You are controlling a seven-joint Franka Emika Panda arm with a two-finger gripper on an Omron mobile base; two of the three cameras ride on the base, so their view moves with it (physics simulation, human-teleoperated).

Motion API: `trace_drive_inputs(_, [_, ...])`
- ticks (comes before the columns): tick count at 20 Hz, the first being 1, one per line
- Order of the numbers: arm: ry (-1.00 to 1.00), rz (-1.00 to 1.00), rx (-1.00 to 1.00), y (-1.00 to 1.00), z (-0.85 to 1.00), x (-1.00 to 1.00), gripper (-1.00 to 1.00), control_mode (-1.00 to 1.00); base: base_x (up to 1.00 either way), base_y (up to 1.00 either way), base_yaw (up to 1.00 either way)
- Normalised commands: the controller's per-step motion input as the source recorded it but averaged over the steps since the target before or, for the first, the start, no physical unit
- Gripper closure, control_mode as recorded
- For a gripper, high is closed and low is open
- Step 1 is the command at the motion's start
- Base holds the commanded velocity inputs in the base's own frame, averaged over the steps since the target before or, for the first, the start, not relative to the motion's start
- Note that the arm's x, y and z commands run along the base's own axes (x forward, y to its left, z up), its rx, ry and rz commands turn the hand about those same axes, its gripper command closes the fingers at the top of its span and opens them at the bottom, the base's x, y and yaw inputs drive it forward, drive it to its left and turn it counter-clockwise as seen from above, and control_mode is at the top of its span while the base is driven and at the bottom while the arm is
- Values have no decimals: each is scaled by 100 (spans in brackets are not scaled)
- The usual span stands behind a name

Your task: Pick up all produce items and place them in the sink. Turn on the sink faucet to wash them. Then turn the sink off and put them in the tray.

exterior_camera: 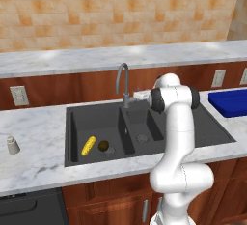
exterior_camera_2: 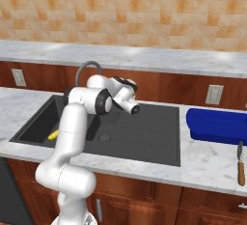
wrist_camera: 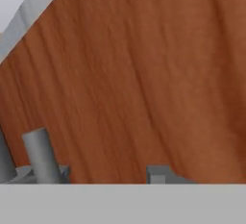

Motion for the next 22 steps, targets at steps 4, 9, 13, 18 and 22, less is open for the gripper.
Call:
trace_drive_inputs(4, [25, -14, 13, -59, 0, 4, 100, -100, 0, 0, 0])
trace_drive_inputs(9, [21, -12, 12, -97, -21, 9, 100, -100, 0, 0, 0])
trace_drive_inputs(13, [21, -8, 11, -100, -31, 18, 100, -100, 0, 0, 0])
trace_drive_inputs(18, [23, -8, 11, -100, -42, 20, 100, -100, 0, 0, 0])
trace_drive_inputs(22, [24, -7, 2, -97, -72, 23, 100, -100, 0, 0, 0])
